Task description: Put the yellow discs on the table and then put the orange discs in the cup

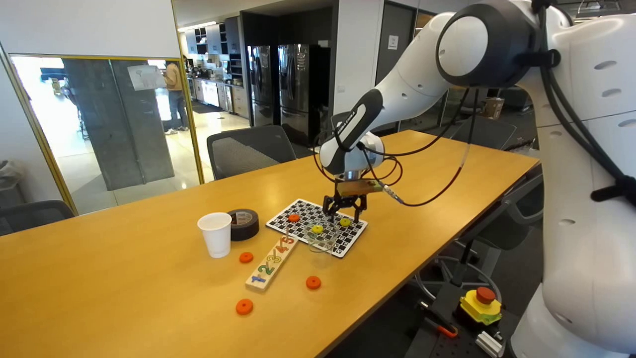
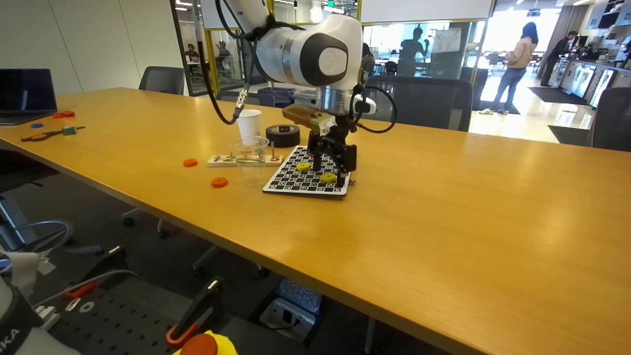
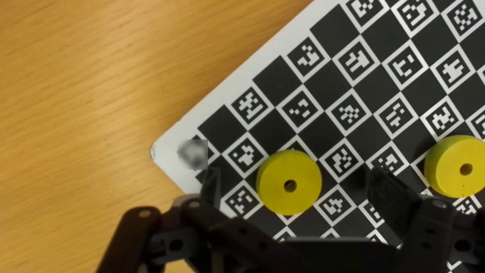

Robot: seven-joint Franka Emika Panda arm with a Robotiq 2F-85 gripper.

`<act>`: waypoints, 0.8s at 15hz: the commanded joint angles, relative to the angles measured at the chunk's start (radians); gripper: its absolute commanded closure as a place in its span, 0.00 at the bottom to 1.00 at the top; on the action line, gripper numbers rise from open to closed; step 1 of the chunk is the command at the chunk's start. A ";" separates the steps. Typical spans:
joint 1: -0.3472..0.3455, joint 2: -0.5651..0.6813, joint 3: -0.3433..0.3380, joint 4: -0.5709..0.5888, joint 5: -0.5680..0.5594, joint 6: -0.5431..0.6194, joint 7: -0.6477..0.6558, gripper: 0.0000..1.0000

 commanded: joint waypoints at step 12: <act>0.033 -0.065 -0.024 -0.046 -0.042 -0.008 0.129 0.71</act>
